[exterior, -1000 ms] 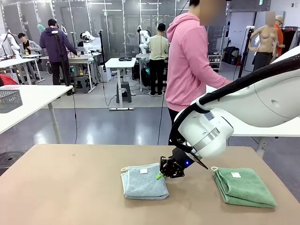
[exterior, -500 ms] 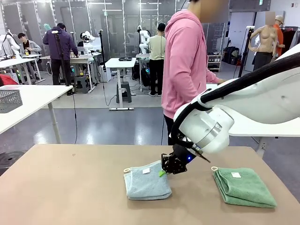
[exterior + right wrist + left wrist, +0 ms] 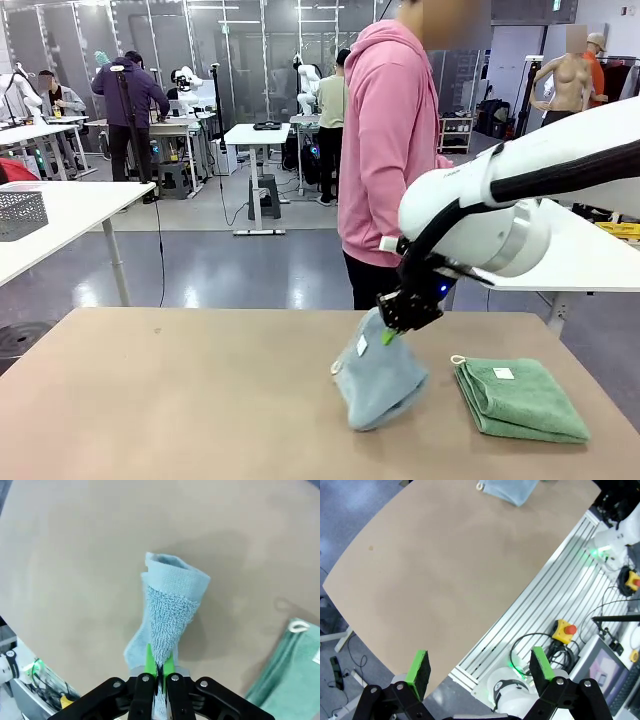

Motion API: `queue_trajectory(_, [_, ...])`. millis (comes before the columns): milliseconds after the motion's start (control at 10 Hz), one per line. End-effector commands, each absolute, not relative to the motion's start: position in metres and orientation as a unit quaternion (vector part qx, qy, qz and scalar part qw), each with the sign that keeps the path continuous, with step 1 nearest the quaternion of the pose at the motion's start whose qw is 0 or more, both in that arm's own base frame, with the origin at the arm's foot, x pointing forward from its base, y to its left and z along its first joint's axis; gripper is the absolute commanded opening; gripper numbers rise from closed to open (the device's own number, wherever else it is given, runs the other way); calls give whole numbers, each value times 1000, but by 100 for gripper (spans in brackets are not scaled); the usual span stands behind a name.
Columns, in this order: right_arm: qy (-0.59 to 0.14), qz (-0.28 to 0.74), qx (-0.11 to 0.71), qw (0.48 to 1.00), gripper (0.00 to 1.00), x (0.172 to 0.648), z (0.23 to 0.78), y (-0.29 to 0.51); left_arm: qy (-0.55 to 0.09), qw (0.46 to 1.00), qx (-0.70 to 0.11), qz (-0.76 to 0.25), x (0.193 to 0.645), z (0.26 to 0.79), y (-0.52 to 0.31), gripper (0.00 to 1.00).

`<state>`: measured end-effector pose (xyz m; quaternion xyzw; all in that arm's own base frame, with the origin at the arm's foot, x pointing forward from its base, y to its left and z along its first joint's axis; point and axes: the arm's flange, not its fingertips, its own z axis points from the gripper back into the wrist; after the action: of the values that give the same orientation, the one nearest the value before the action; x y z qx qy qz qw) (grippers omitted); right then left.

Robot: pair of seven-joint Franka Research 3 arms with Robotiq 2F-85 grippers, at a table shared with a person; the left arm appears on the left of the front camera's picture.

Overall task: Fold the towels and place them in the basket.
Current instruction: Stack the folded Towel with hook on the right side of the table.

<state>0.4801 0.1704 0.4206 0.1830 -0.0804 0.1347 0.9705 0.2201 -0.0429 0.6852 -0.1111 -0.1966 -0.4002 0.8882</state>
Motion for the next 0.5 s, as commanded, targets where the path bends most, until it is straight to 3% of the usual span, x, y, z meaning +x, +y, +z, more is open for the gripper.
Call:
queue_trajectory(0, [-90,127,175,972,5,476,435,150,-197,888,-109,-402,219,685,-44,100])
queue_trajectory(400, [-124,92,165,974,5,448,470,92,-197,888,-109,-402,219,685,-44,100])
